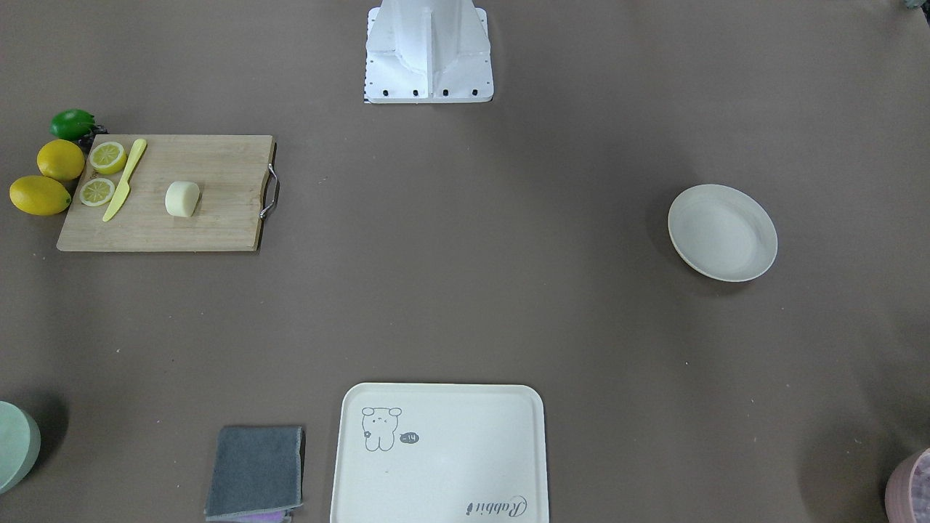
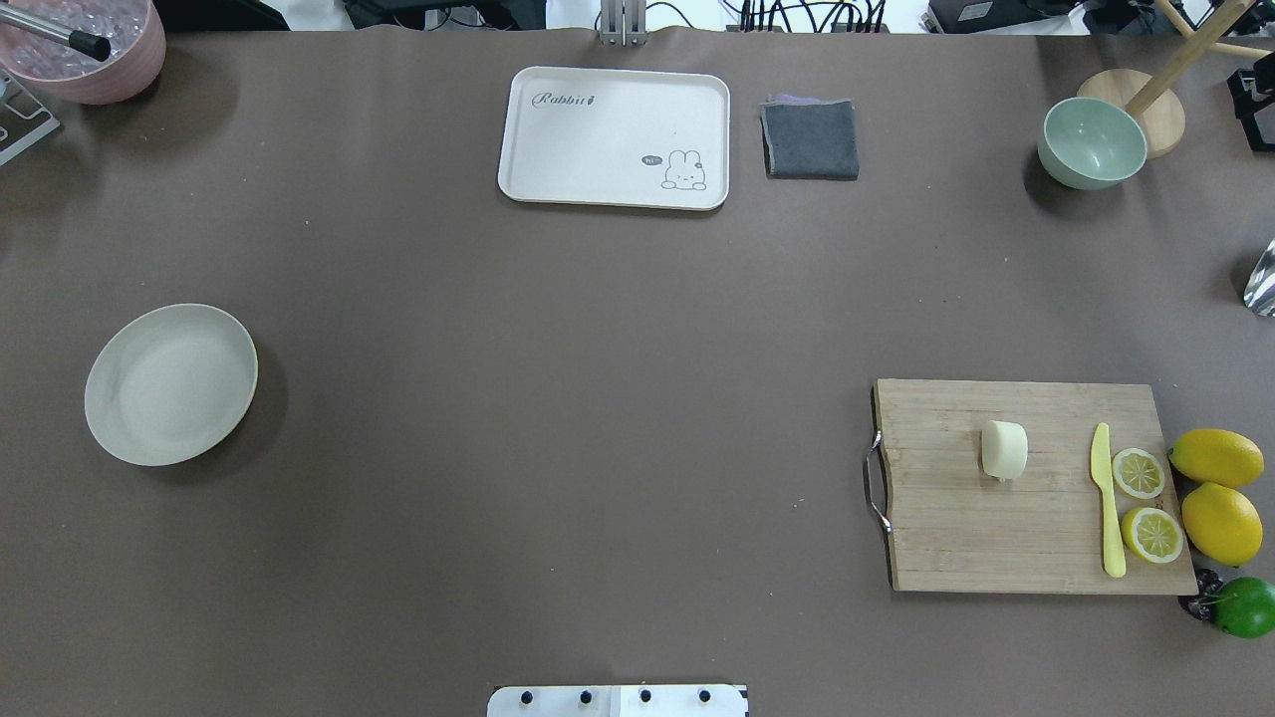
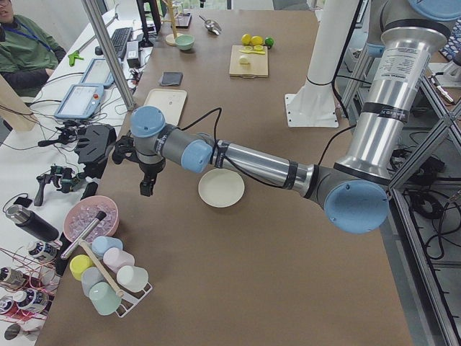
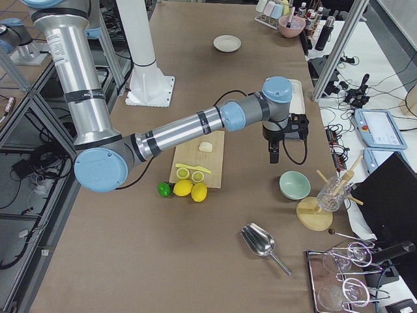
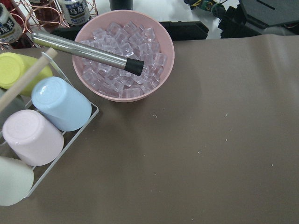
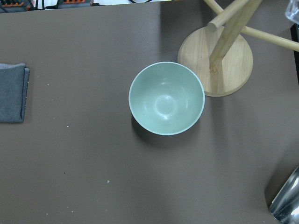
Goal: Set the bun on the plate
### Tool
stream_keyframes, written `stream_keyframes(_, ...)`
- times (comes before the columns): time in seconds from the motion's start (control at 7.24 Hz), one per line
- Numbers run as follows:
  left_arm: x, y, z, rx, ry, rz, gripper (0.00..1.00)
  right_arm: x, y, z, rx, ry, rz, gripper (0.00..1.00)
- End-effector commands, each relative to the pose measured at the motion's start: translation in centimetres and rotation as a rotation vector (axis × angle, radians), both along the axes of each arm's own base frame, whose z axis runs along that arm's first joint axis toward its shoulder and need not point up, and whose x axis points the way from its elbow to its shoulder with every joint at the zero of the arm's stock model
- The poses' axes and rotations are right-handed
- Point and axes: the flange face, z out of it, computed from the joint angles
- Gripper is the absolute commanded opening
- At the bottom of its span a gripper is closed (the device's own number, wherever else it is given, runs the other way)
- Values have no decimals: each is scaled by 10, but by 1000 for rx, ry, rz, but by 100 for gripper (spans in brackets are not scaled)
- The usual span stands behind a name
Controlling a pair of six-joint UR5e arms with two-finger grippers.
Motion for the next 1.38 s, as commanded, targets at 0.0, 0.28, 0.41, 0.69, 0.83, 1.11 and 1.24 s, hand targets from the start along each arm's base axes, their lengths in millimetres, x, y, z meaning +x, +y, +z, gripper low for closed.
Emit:
stream_keyframes(0.0, 33, 3, 0, 6, 5, 58, 98, -27, -10, -21, -5, -16, -6, 100)
stream_keyframes(0.28, 88, 16, 12, 18, 6, 151, 98, -42, -13, -31, 2, -20, -21, 100)
stream_keyframes(0.41, 105, 30, 29, 36, 9, 185, 98, -46, -16, -37, 15, -15, -24, 100)
stream_keyframes(0.69, 126, 61, 66, 61, 15, 237, 98, -50, -18, -44, 33, -2, -24, 100)
stream_keyframes(0.83, 147, 70, 76, 86, 10, 279, 98, -51, -19, -45, 35, 5, -20, 100)
stream_keyframes(1.11, 165, 83, 93, 104, 2, 345, 96, -51, -19, -48, 48, 24, -12, 100)
stream_keyframes(1.24, 165, 87, 98, 114, -4, 365, 88, -51, -17, -50, 52, 23, -12, 100)
